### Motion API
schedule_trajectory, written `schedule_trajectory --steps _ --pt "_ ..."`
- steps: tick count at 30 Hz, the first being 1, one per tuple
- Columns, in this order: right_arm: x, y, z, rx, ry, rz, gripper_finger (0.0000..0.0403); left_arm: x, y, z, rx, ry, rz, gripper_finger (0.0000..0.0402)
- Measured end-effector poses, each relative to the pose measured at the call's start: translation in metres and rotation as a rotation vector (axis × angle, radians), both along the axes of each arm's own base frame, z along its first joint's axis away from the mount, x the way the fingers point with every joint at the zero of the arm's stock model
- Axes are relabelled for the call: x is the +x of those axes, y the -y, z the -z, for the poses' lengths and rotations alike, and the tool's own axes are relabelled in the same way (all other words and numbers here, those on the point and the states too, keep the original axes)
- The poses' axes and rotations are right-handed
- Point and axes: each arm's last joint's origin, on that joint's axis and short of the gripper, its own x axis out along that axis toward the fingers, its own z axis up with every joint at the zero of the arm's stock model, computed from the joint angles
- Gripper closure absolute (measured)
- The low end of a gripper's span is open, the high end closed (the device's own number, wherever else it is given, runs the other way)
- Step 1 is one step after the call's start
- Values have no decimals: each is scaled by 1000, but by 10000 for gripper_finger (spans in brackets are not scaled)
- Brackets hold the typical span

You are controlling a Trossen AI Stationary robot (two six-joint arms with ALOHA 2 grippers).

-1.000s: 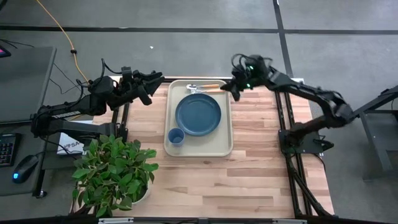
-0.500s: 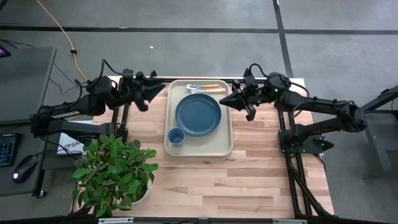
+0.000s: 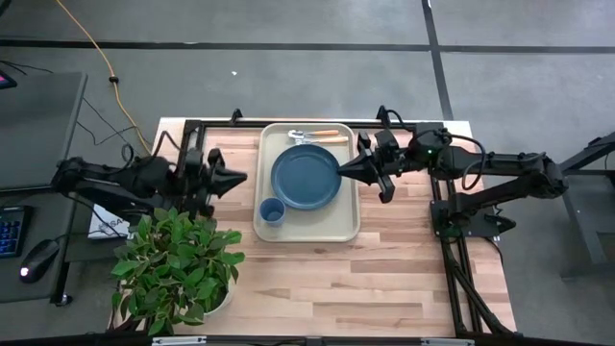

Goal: Pick and place plate/cup/fork/spoon on tray
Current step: Return to Home Position

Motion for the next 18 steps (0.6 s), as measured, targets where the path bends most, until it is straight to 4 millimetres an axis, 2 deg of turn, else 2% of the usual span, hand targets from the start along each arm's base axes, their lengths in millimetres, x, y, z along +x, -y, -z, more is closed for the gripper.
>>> schedule_trajectory --steps 5,12,15,18 --pt "0 0 2 5 -29 -20 403 -22 1 25 118 -16 17 396" --pt "0 0 3 6 -40 -23 403 -55 0 62 81 101 49 401" --pt "0 0 3 16 -43 -28 403 -60 0 82 51 135 67 401" --pt "0 -1 4 53 -61 -49 403 -54 1 101 27 119 84 401"
